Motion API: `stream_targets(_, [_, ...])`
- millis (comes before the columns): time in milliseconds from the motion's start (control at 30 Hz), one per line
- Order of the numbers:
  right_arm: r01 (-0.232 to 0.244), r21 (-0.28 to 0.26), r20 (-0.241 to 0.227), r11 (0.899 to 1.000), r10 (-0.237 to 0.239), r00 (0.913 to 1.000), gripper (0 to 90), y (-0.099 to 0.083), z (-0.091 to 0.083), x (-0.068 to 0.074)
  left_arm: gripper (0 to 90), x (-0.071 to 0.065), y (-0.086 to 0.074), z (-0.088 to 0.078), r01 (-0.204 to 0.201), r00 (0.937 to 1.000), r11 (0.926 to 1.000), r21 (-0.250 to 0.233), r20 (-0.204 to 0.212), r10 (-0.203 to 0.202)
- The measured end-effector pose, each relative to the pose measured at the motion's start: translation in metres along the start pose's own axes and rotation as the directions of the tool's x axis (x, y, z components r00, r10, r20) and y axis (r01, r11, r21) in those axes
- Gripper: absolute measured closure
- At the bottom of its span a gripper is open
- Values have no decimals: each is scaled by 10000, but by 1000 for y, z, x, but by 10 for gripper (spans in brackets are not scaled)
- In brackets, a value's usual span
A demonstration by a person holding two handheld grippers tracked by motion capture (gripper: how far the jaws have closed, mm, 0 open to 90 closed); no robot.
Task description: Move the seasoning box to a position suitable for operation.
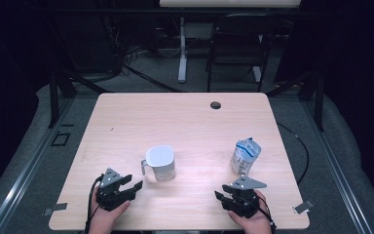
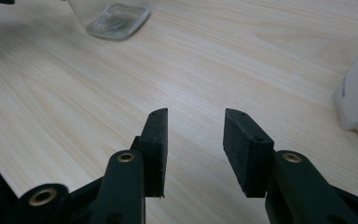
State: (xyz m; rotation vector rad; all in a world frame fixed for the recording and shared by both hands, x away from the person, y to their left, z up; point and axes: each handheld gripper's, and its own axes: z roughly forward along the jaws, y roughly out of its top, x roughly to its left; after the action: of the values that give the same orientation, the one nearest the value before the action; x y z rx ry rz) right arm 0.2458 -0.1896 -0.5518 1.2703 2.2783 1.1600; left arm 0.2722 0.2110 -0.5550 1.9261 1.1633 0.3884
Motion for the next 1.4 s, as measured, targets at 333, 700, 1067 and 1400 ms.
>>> stream_targets(333, [113,-255,218,9996,-107,9997,505,0,0,-5,456,1,8,8,14,9998,9999,141,-199,-11])
stream_targets(700, [186,-155,124,9997,-184,9998,321,0,0,-3,502,4,18,18,424,9991,9991,32,-50,-424])
stream_targets(1067, [1007,-348,-91,9943,-1011,9948,534,-3,1,3,549,1,24,29,13,9995,10000,80,-306,-10])
stream_targets(1400, [1328,-13,211,9911,-1328,9909,511,-4,0,4,595,0,29,33,-85,9998,9999,63,-196,86])
